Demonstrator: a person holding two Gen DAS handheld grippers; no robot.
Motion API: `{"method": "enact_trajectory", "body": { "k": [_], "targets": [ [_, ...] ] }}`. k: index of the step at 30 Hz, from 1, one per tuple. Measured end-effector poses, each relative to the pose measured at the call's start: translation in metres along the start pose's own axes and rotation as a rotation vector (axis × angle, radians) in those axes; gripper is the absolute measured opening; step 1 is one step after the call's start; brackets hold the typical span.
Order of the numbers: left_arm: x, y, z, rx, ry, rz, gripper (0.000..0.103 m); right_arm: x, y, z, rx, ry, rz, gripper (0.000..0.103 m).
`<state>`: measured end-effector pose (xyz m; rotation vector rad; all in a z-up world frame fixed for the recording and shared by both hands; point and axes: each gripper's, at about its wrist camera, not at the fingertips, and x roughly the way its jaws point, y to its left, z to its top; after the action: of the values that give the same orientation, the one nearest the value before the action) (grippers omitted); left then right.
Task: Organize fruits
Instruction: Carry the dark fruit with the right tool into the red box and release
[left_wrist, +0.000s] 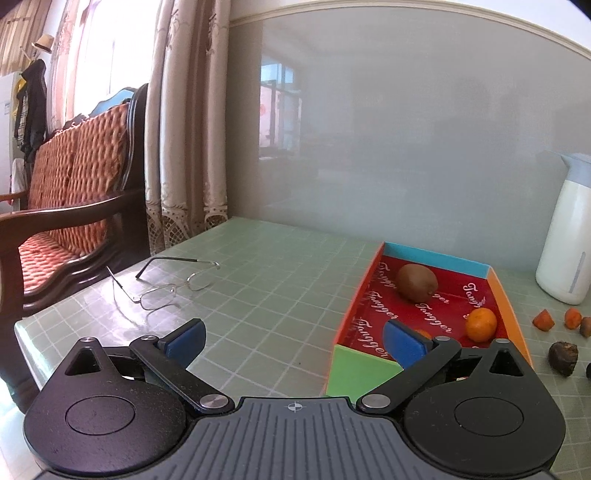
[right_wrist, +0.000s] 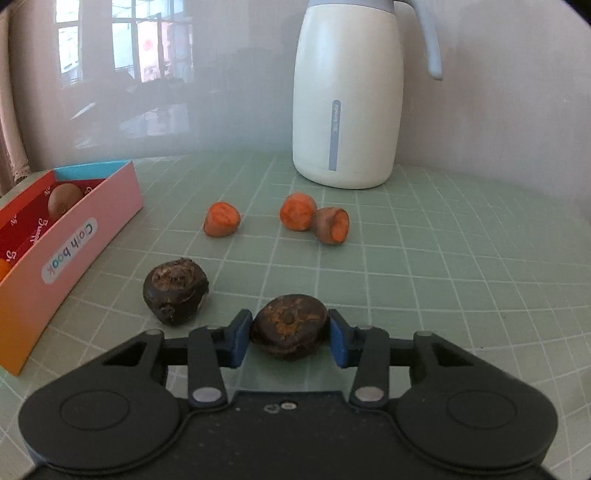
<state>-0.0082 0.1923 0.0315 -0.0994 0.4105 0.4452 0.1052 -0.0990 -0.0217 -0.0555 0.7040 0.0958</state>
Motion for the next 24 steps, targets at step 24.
{"method": "enact_trajectory", "body": {
  "k": [24],
  "targets": [
    [0.003, 0.043, -0.006, -0.01, 0.01, 0.089, 0.101, -0.036, 0.072, 0.026, -0.028, -0.17, 0.167, 0.042]
  ]
}}
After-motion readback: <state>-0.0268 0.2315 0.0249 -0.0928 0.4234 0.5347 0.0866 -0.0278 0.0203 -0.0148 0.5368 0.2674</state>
